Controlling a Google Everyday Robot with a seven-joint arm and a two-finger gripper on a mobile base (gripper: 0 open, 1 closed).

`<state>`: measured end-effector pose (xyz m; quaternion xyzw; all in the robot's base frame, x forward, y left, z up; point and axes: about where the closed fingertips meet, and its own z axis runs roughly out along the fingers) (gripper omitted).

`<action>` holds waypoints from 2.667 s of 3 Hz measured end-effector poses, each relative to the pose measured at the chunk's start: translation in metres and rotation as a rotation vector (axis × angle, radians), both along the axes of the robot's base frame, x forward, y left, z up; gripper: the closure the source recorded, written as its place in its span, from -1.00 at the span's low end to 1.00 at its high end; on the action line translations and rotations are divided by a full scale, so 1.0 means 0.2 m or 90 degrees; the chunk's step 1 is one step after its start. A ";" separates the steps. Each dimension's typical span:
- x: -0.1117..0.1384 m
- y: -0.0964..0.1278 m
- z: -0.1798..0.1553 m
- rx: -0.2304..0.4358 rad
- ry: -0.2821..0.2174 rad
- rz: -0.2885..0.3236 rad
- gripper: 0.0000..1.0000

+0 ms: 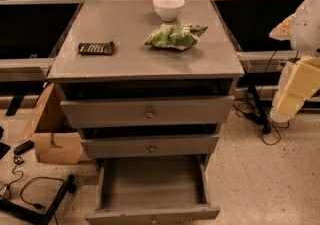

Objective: Close bottom drawer

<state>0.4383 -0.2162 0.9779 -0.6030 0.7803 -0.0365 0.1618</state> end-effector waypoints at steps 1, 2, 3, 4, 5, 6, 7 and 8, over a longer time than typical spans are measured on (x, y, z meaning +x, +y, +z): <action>0.00 0.00 0.00 0.000 0.000 0.000 -1.00; -0.02 0.00 -0.07 -0.004 -0.004 0.000 -1.00; -0.09 -0.01 -0.24 -0.011 -0.011 0.017 -1.00; -0.17 -0.07 -0.57 -0.034 0.009 0.012 -1.00; -0.27 -0.15 -0.95 -0.055 0.052 -0.012 -1.00; -0.36 -0.18 -1.27 -0.066 0.068 -0.027 -1.00; -0.41 -0.18 -1.45 -0.042 0.106 -0.045 -1.00; -0.41 -0.18 -1.46 -0.041 0.108 -0.045 -1.00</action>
Offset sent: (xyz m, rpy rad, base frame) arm -0.0116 0.0002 -0.0408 -0.0165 0.0041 0.0010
